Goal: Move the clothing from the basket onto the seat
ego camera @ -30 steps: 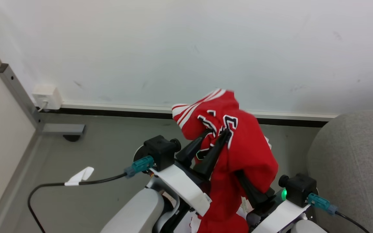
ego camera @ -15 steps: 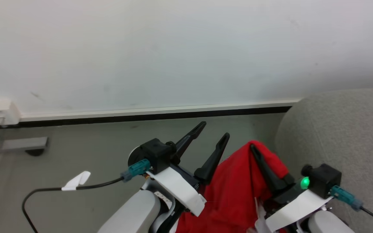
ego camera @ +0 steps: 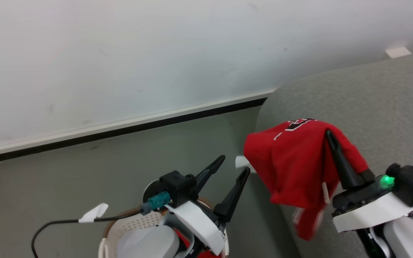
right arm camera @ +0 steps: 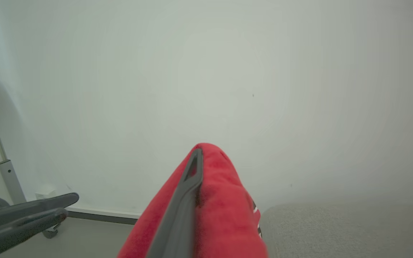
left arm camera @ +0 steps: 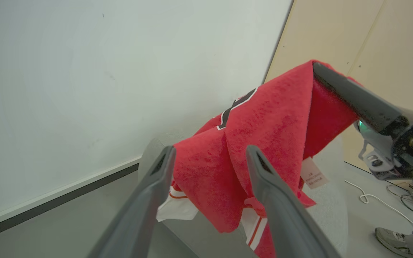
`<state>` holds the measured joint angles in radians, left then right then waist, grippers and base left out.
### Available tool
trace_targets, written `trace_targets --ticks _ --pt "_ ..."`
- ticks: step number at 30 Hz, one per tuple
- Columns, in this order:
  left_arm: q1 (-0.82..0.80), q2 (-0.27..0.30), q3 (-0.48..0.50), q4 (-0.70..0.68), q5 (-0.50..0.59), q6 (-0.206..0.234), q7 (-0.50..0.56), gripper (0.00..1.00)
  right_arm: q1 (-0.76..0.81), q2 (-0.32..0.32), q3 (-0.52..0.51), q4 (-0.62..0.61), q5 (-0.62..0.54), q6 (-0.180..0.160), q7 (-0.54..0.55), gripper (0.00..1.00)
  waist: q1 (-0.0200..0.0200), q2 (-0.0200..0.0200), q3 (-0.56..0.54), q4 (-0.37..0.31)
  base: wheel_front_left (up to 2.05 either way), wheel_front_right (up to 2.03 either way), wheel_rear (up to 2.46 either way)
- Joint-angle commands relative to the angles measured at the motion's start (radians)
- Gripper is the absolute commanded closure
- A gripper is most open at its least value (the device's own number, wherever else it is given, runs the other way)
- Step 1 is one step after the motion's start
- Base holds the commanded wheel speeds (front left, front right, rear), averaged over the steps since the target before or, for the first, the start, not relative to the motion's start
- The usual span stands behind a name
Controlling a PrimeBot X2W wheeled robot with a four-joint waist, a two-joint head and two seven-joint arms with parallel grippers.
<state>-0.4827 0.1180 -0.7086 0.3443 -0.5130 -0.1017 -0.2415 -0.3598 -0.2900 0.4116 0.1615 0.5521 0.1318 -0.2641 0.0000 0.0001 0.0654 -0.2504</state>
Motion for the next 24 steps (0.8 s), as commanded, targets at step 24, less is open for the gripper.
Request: trace_targets --ticks 24 --pt "-0.002 -0.028 -0.046 0.092 -0.036 -0.024 -0.023 0.0 0.06 -0.047 -0.156 -0.156 -0.025 -0.002 0.0 1.0 0.0 -0.0001 0.04 -0.187 0.0 0.0 0.0"
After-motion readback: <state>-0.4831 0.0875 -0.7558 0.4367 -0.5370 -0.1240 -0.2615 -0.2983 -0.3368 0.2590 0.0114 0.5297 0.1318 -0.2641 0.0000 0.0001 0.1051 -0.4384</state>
